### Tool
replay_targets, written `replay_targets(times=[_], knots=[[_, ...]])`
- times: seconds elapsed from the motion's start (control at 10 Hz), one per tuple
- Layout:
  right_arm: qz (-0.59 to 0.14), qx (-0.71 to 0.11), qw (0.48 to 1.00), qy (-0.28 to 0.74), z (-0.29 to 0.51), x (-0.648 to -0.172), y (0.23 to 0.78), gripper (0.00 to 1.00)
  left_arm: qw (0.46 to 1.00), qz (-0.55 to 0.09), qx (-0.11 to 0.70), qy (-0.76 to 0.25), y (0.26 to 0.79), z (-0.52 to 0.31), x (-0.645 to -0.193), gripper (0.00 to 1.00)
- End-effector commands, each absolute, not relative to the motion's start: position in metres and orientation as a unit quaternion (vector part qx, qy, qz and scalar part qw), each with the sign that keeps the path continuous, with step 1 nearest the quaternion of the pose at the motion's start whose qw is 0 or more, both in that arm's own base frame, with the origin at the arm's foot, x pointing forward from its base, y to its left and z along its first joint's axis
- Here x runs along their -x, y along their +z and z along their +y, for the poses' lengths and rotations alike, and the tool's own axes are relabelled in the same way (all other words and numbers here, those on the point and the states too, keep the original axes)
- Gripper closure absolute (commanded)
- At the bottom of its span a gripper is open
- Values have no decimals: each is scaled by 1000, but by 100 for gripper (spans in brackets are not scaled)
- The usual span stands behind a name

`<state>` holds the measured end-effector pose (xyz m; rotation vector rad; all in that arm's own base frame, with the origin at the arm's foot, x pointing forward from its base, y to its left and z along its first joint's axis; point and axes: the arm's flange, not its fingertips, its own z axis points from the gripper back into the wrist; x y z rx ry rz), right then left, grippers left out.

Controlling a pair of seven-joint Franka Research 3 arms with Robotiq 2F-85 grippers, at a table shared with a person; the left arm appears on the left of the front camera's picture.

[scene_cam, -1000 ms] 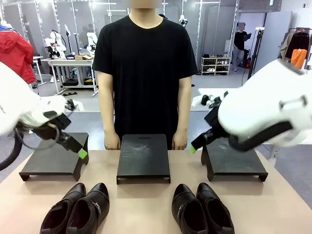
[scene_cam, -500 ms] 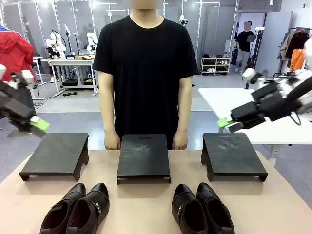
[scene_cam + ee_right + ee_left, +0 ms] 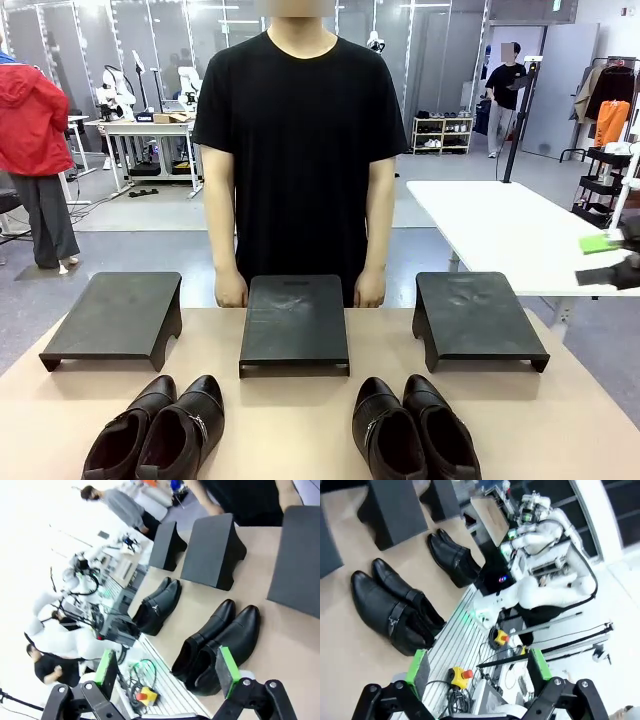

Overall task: Place the shoes on the stand as instructed by the person.
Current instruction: Pick up one pair of Shoes and place it on the Shoes Stand indicated by the person.

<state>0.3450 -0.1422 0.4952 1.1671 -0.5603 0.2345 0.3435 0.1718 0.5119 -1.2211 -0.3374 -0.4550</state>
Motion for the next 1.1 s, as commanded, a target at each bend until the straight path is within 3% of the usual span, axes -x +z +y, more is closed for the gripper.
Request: replay_targets(times=[0.0, 0.2, 0.5, 0.9, 1.0], knots=[[-270, -571, 772, 76, -181, -334, 471, 0, 754, -187, 608, -164, 500, 209, -343, 0], [-262, -587, 766, 21, -225, -305, 445, 0, 721, -249, 632, -135, 465, 243, -322, 0], [-258, -588, 767, -5, -253, -274, 425, 0, 721, -282, 629, -75, 422, 270, -297, 0], [-253, -590, 766, -33, -257, -267, 414, 0, 755, -251, 605, -32, 405, 278, -294, 0], [-253, -590, 766, -33, -257, -267, 414, 0, 730, -275, 623, -56, 411, 281, -283, 0]])
